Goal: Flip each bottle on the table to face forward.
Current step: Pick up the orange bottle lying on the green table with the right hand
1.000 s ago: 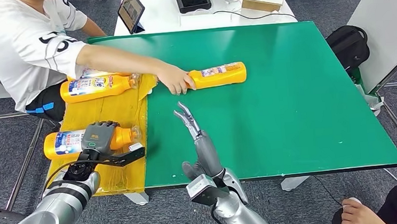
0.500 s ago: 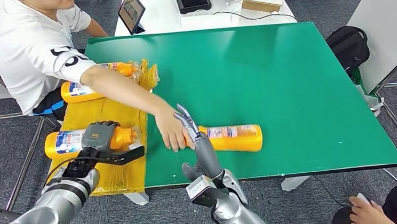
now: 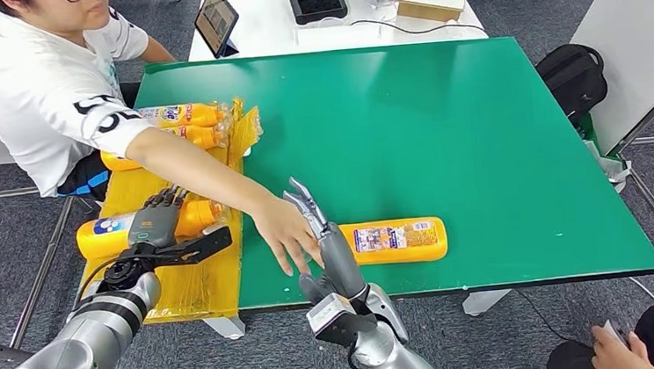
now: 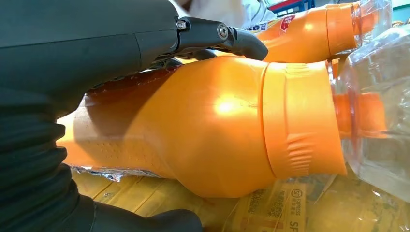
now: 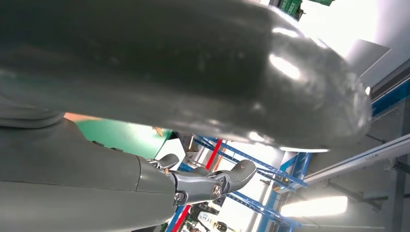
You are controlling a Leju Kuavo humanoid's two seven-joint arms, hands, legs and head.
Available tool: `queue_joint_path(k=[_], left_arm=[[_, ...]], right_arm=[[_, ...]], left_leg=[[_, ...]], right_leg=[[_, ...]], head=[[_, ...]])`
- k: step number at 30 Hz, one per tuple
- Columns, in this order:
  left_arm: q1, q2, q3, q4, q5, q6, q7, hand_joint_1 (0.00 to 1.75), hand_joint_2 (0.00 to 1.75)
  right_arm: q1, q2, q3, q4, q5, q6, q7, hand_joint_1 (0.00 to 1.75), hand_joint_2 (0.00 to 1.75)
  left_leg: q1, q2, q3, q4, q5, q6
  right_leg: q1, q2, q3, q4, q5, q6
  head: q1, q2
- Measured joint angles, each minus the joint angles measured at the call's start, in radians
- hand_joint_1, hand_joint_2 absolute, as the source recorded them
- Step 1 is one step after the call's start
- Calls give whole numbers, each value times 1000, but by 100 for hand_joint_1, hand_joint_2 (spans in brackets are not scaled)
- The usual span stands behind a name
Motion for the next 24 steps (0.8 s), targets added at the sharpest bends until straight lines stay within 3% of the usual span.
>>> queue_joint_path(k=[1,5,8,11,12,15,19,24], left_arm=[[0,-1,4,0,10,-3,-5,0,175],[-5,-10,49,0,104,-47,-54,0,0],[-19,-18,101,-1,191,-118,-103,0,0],[-32,-26,155,-1,263,-198,-140,0,131],[-36,-29,173,-1,285,-226,-153,0,131],[-40,-38,226,-1,361,-329,-212,0,0],[-46,-43,289,-2,437,-445,-283,0,0],[-45,-43,334,-3,487,-500,-334,0,0]], right_arm=[[0,0,0,0,0,0,1,0,0],[0,0,0,0,2,5,7,0,0],[0,3,0,3,8,9,10,0,0],[-2,6,0,10,17,4,12,0,0],[-2,6,0,13,12,7,13,0,0],[-7,7,-1,25,-16,26,16,0,0],[-15,7,-8,46,-37,40,11,0,0],[-20,7,-11,65,-41,45,5,0,0]], left_leg=[[0,0,0,0,0,0],[0,0,1,0,0,0],[0,-1,4,0,0,0],[0,-2,8,-1,0,0],[0,-3,9,-1,0,0],[0,-2,11,-1,0,-1],[0,-3,12,-1,1,0],[0,-3,12,-1,2,0]], right_leg=[[0,0,0,0,0,0],[0,0,1,0,0,0],[0,-1,5,0,-1,-1],[0,-1,9,0,-2,-1],[0,-1,10,0,-2,-1],[0,-1,12,0,-2,-2],[0,-1,12,0,-1,-2],[0,-2,13,0,-1,-2]], head=[[0,0],[0,0],[0,0],[0,0],[0,0],[0,0],[-1,0],[0,0]])
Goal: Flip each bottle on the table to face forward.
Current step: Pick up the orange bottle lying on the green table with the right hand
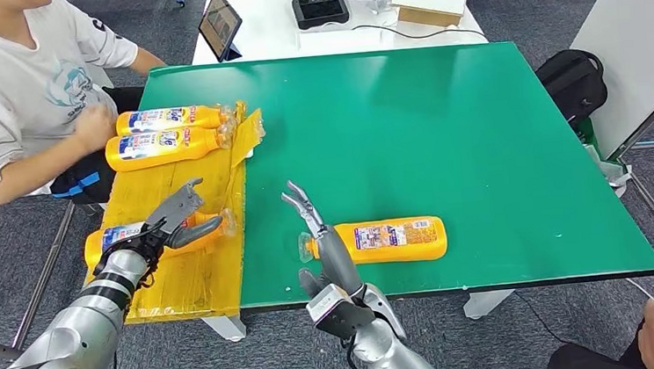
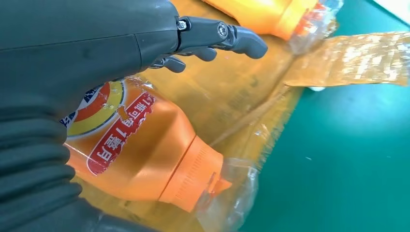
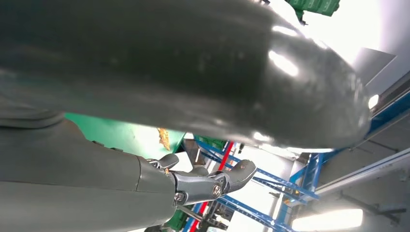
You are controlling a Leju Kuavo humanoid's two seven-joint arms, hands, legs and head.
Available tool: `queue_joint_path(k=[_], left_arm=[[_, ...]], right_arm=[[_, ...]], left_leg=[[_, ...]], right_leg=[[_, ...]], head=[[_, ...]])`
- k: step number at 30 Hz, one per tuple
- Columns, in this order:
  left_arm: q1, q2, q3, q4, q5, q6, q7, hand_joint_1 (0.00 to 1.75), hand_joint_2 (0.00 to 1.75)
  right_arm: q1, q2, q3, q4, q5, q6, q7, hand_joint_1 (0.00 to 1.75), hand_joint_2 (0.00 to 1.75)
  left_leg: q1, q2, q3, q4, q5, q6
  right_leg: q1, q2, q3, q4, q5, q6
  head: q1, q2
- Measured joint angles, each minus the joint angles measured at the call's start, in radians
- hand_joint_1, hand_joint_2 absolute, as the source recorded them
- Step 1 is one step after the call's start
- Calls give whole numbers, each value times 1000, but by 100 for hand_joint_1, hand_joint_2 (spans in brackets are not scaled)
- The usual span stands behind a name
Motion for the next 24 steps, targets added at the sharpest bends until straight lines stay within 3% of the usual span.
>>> queue_joint_path(k=[5,8,12,15,19,21,24], left_arm=[[23,-12,51,-28,172,-98,-137,0,0],[52,-36,72,-68,290,-115,-174,0,0],[85,-78,88,-140,427,-14,-192,0,175],[121,-113,97,-227,538,151,-199,0,175],[201,-147,73,-412,691,392,-201,0,175],[251,-155,52,-513,766,457,-201,0,175],[326,-165,32,-644,831,478,-201,0,175]], right_arm=[[-2,0,-8,17,-7,18,-5,0,0],[-2,0,-14,24,-3,25,-5,0,0],[1,1,-21,30,11,26,2,0,0],[4,1,-23,32,31,20,16,0,0],[2,-8,-25,33,86,-6,68,0,175],[0,-26,-33,23,124,-21,113,0,175],[-6,-70,-61,-12,170,-28,171,0,175]], left_leg=[[0,0,-3,0,0,0],[0,1,-6,0,0,0],[0,1,-7,1,0,0],[0,2,-8,1,-1,-1],[0,3,-10,1,-2,-1],[0,2,-11,1,-2,-1],[0,2,-12,1,-2,-1]], right_leg=[[0,0,-3,0,0,0],[0,0,-6,0,1,1],[0,0,-8,0,1,1],[0,1,-9,0,1,1],[0,1,-12,0,0,1],[0,1,-12,0,0,1],[0,1,-13,-1,0,1]], head=[[1,0],[1,0],[1,0],[0,0],[0,0],[0,0],[1,0]])
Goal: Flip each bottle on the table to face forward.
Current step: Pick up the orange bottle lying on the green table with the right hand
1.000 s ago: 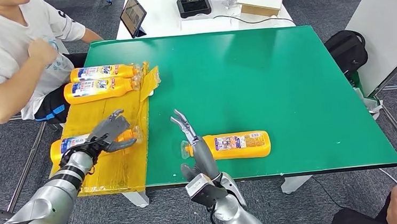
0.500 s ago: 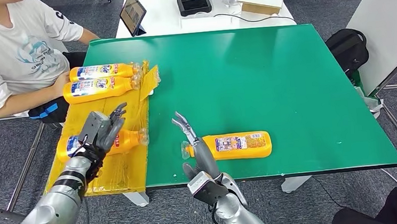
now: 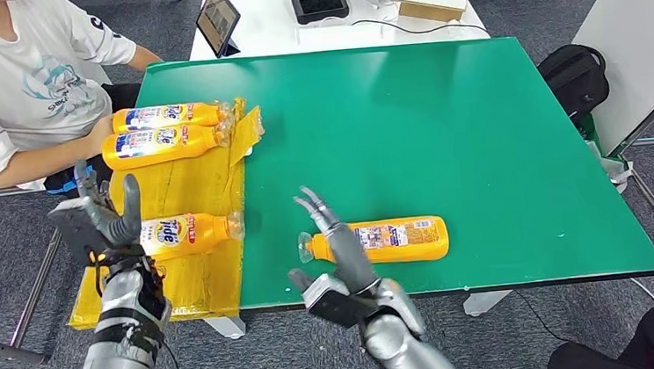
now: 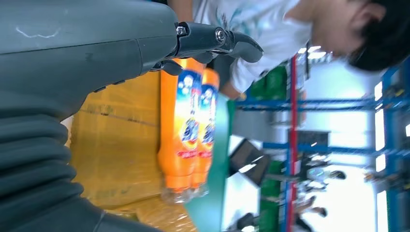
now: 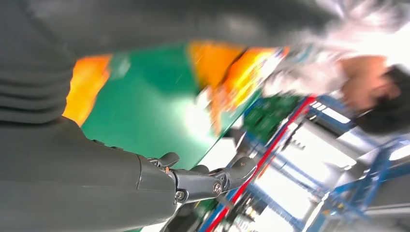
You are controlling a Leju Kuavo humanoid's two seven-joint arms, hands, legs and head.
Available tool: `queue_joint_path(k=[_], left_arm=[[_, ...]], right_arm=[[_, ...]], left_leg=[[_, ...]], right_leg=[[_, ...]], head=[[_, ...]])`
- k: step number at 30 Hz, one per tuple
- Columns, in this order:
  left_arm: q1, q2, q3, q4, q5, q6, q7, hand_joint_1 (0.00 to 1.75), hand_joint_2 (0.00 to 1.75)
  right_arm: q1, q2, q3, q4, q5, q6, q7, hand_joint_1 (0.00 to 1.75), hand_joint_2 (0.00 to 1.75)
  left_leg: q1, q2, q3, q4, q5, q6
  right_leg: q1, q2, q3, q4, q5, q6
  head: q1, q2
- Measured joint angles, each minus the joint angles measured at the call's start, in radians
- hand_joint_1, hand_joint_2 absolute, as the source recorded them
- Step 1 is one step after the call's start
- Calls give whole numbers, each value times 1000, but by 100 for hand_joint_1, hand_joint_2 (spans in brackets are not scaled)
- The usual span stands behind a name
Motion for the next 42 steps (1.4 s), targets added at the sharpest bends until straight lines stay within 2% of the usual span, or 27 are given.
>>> queue_joint_path(k=[3,6,11,16,20,31,42], left_arm=[[54,-7,-14,-96,20,2,0,0,175],[102,-16,-24,-175,30,-1,0,0,175],[194,-29,-50,-280,12,5,0,0,175],[243,-35,-81,-328,-15,20,0,0,175],[254,-39,-97,-328,-31,19,0,0,175],[252,-46,-136,-283,-52,5,1,0,175],[238,-50,-144,-235,-50,-10,1,0,175]], right_arm=[[-7,-41,-25,-33,36,2,41,0,175],[-17,-94,-44,-61,110,30,117,0,175],[-58,-207,-84,-72,200,154,258,0,175],[-80,-273,-103,-60,229,234,307,0,175],[-104,-313,-97,-15,230,337,345,0,175],[-185,-363,-13,135,192,431,326,0,175],[-265,-382,72,221,188,456,339,0,175]], left_leg=[[0,0,-1,0,0,0],[0,0,-1,0,0,0],[0,0,-1,0,0,0],[0,0,-1,0,0,1],[0,0,-1,0,0,1],[0,1,-1,0,0,1],[0,1,0,0,0,1]], right_leg=[[0,0,0,0,0,0],[0,0,0,0,0,1],[0,0,0,0,0,1],[0,0,-1,0,0,1],[0,0,-1,0,0,1],[0,0,-1,0,1,1],[0,0,0,0,1,1]], head=[[0,0],[0,0],[-1,0],[-1,0],[-1,0],[-1,0],[0,0]])
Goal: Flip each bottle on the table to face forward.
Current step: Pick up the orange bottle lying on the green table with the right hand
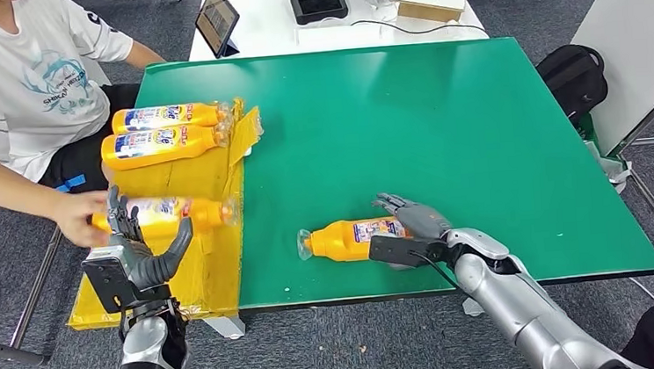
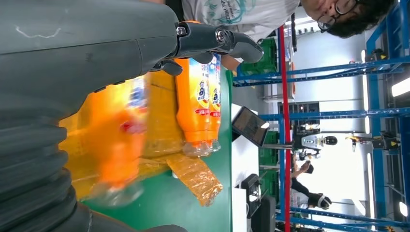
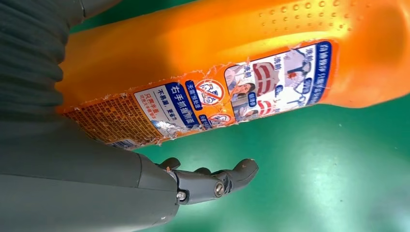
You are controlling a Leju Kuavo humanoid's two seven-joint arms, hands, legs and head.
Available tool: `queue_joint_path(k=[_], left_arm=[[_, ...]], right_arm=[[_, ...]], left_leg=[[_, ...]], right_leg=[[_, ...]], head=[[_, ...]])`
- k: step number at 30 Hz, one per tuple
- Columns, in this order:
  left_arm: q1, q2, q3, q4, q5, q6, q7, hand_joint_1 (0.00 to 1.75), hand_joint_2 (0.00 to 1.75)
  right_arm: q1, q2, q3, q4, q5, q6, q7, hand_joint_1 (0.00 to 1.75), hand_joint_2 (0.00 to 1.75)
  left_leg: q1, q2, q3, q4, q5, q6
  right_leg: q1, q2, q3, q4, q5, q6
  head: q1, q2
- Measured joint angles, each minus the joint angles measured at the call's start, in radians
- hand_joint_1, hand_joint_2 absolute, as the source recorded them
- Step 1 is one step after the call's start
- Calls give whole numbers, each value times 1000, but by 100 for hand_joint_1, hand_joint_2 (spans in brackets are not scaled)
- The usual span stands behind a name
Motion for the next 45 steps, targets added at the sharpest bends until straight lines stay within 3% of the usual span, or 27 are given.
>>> queue_joint_path(k=[6,8,10,12,14,16,26,38,41,45], left_arm=[[-5,0,0,14,1,-3,0,0,175],[-7,0,0,20,2,-6,3,0,175],[-10,-1,0,30,6,-12,6,0,175],[-14,-3,-1,43,11,-19,10,0,175],[-18,-5,-3,59,13,-26,12,0,175],[-24,-5,-10,76,12,-33,15,0,175],[-53,-8,-44,155,12,-41,21,0,175],[-63,-8,-50,183,14,-41,23,0,175],[-59,-8,-50,183,15,-37,26,0,175],[-27,-9,-49,149,11,-45,43,0,175]], right_arm=[[-21,-5,26,26,-2,3,9,0,175],[-32,-8,36,36,-9,15,23,10,175],[-50,-14,52,51,-20,38,37,48,175],[-72,-22,72,69,-31,65,44,110,175],[-91,-30,94,87,-41,91,45,158,175],[-110,-40,117,103,-54,113,45,173,175],[-176,-78,220,159,-112,188,8,175,175],[-192,-96,278,170,-150,168,2,175,175],[-172,-92,277,162,-173,71,-6,175,175],[-39,-37,184,58,-142,-245,-48,175,175]], left_leg=[[0,0,0,0,0,0],[0,0,0,0,0,0],[0,0,1,0,0,0],[0,0,1,0,0,0],[0,-1,2,0,0,0],[0,-1,3,0,0,0],[0,0,6,0,0,0],[0,0,6,0,0,0],[0,0,7,0,-1,0],[0,0,5,0,-1,0]], right_leg=[[0,0,0,0,0,0],[0,0,0,0,0,0],[0,0,1,0,0,0],[0,0,1,0,0,0],[0,0,2,0,0,0],[0,0,3,-1,0,0],[0,0,6,0,0,0],[0,0,6,-1,0,0],[0,0,7,0,0,0],[1,0,7,0,0,0]], head=[[0,0],[0,0],[0,0],[0,0],[0,0],[0,0],[0,0],[0,0],[0,0],[0,0]])
